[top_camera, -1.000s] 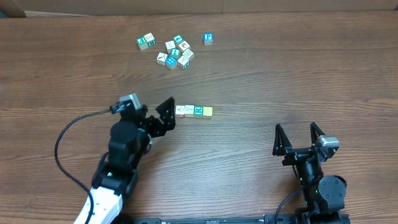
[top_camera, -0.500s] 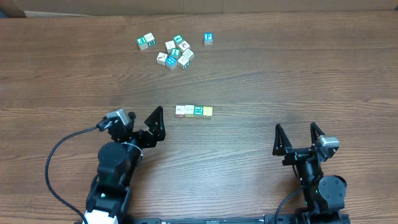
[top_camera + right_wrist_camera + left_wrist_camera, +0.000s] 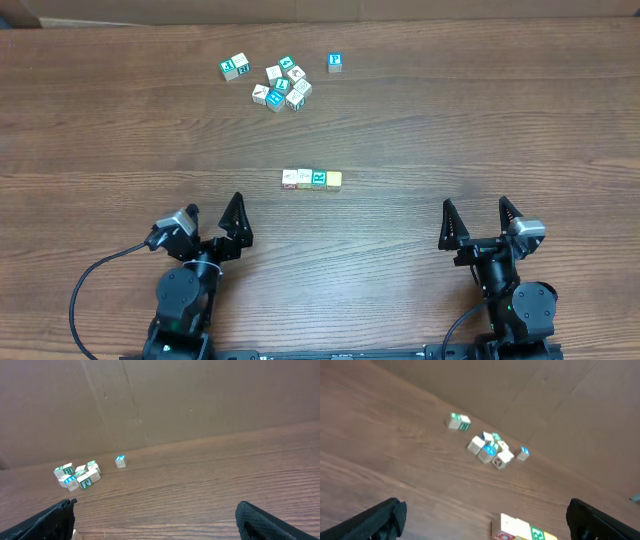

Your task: Form a horizontal line

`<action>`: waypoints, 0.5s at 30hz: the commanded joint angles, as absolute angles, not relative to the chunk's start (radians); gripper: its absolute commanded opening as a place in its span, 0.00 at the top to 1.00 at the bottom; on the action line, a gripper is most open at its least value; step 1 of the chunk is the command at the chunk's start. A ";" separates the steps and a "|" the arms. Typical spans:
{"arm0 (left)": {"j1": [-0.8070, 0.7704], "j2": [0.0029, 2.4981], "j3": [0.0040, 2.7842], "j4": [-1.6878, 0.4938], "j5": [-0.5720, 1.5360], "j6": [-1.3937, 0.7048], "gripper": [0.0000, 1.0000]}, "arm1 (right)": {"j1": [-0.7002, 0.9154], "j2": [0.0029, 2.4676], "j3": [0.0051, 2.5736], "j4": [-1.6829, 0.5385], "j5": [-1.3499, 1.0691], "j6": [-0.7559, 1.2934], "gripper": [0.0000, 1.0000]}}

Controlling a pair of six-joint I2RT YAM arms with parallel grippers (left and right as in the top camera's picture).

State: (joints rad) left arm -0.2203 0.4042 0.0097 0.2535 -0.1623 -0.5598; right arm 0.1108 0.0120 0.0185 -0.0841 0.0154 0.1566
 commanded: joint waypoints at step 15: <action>-0.210 0.038 0.005 -0.063 -0.160 -0.258 0.01 | 0.104 0.003 0.008 -0.081 0.024 0.155 0.00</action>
State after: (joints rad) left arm -0.2199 0.1001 0.0090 -0.0620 -0.1692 -0.3664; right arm 0.1108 0.0116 0.0185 -0.0837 0.0154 0.1570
